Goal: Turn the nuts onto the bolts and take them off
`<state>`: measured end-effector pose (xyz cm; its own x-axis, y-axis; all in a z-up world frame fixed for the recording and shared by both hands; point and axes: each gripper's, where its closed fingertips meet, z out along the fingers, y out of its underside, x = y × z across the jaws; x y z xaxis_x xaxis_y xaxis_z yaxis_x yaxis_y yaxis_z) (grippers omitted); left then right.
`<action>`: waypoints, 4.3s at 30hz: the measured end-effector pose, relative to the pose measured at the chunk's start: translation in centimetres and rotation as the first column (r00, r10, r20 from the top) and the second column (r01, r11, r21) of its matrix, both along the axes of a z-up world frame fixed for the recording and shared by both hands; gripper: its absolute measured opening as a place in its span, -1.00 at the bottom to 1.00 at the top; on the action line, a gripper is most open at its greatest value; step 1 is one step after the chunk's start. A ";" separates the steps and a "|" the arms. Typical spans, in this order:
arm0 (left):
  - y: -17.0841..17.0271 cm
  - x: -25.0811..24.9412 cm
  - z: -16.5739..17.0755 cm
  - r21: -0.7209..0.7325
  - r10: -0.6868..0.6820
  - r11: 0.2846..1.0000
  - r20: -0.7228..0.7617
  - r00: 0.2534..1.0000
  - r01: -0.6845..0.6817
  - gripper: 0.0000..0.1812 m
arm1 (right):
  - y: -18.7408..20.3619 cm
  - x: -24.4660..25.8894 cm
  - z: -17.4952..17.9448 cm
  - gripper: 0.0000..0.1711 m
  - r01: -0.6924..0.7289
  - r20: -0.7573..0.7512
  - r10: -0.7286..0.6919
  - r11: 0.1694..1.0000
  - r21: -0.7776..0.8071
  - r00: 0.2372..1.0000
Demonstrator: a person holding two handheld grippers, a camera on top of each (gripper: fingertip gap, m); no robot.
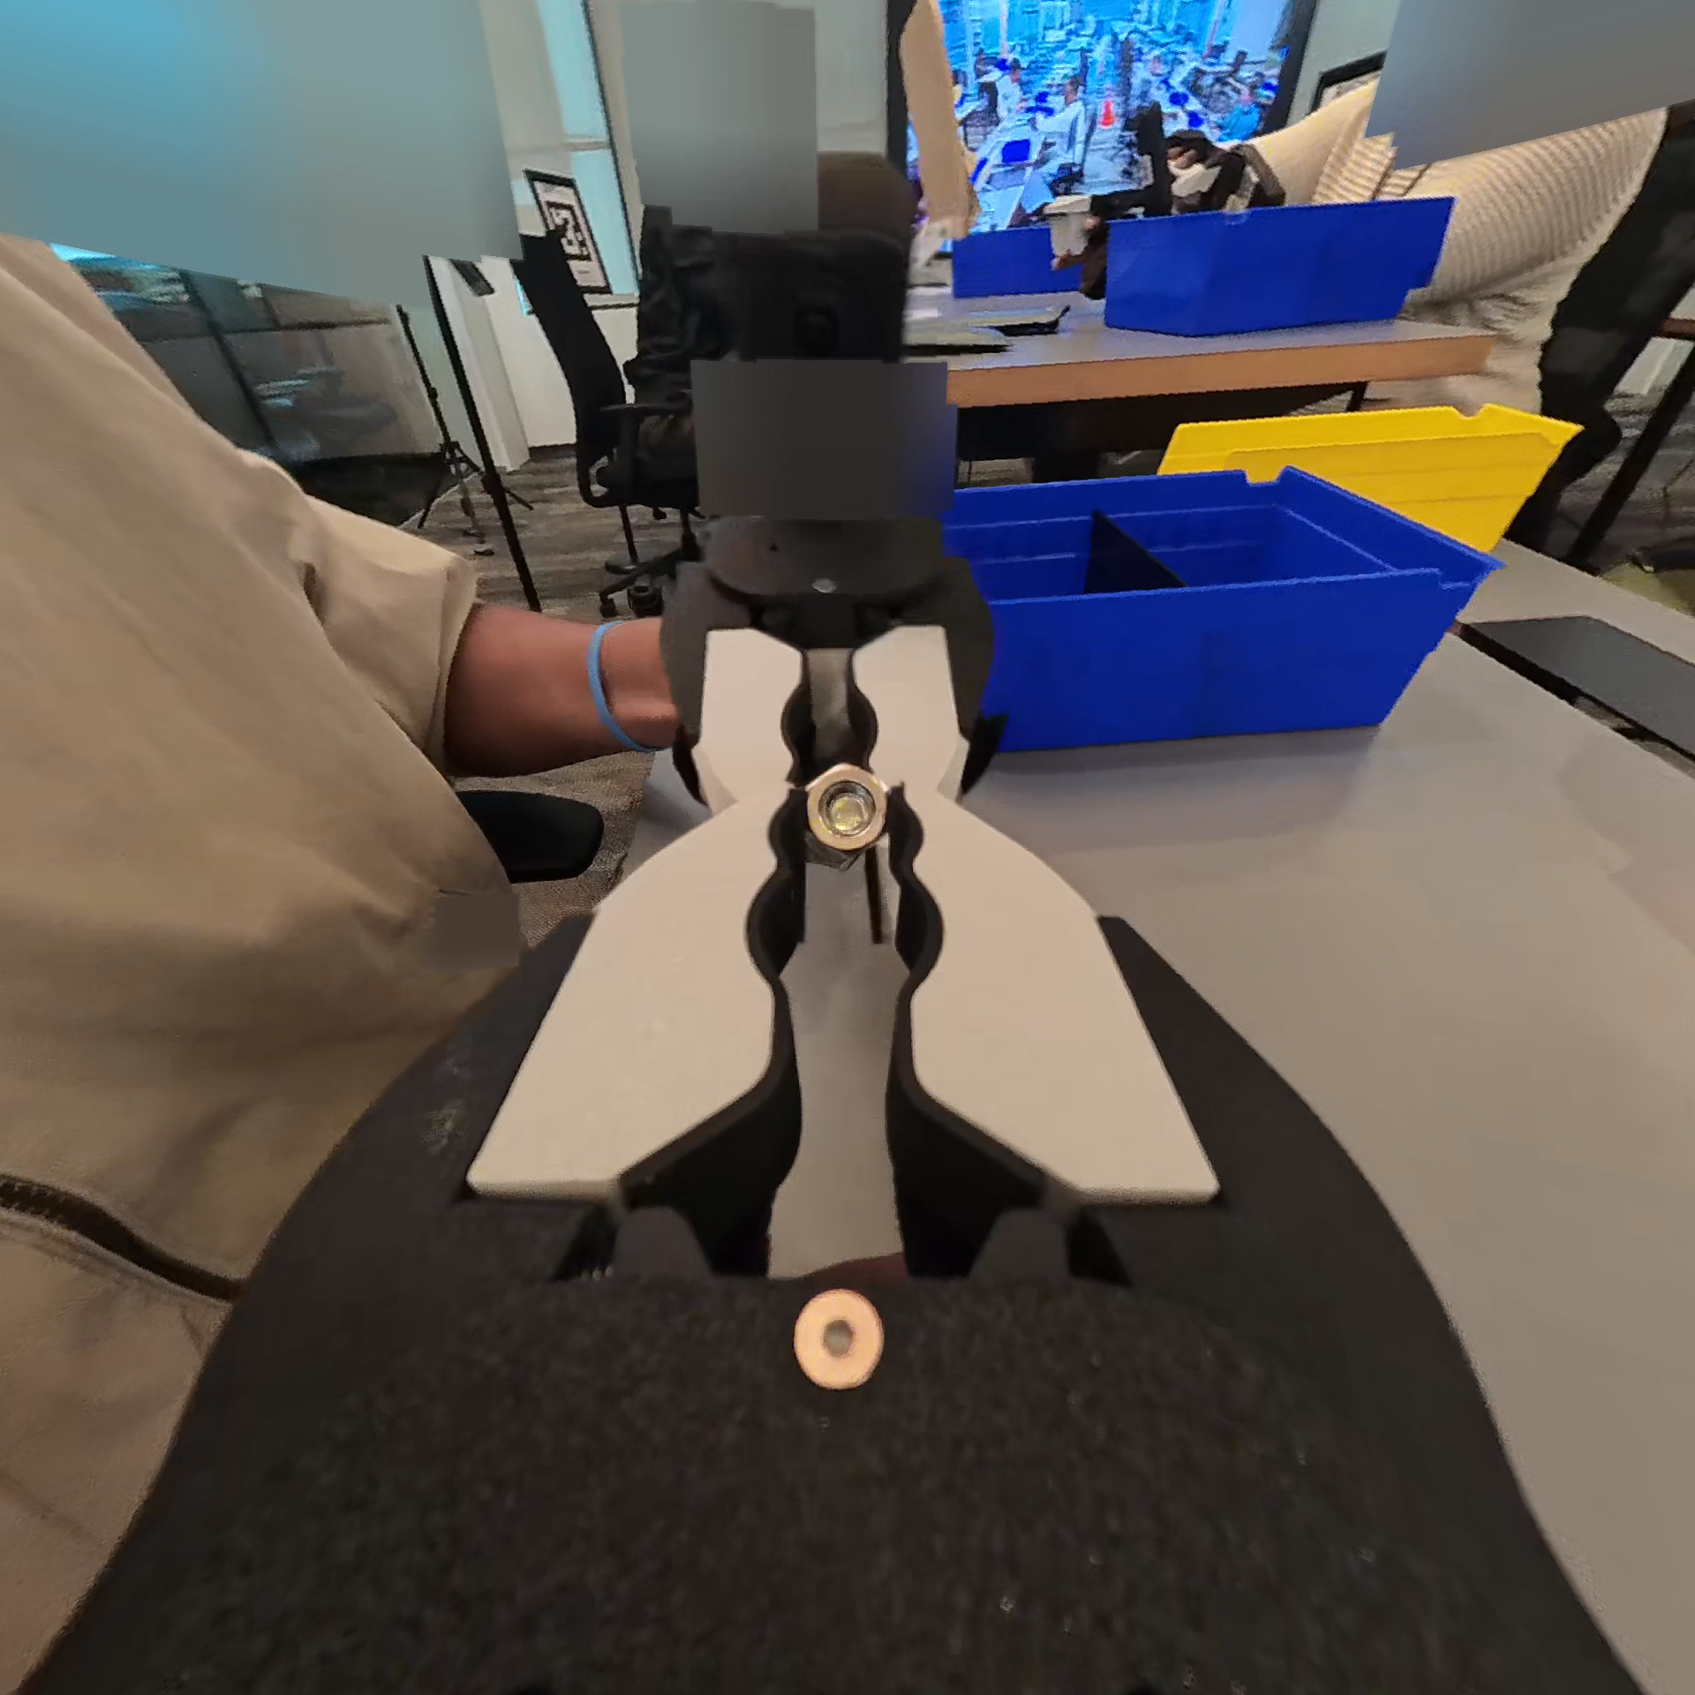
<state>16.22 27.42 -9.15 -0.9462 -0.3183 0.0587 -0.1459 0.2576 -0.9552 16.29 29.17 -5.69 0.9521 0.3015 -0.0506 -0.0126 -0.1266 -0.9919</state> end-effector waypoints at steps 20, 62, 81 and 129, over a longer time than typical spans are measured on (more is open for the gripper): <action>3.1 4.6 -0.7 0.230 0.481 0.494 0.731 0.484 -0.839 -0.82 | 0.2 2.5 -1.4 -0.80 0.257 -0.423 -0.299 0.954 -0.154 0.856; -0.1 0.1 0.9 -0.315 0.122 0.938 -0.094 0.988 -0.146 -0.83 | 0.7 -0.2 1.2 -0.42 -0.120 -0.200 0.129 0.991 0.058 0.971; -0.4 -0.7 1.6 -0.368 0.057 0.925 -0.099 0.993 -0.090 -0.82 | 1.2 -2.0 1.9 -0.42 -0.163 -0.254 0.190 0.979 0.123 0.948; -0.1 -1.2 2.2 -0.423 0.001 0.905 -0.118 0.993 -0.051 -0.83 | 1.8 -3.3 1.7 -0.32 -0.130 -0.257 0.160 0.983 0.129 0.953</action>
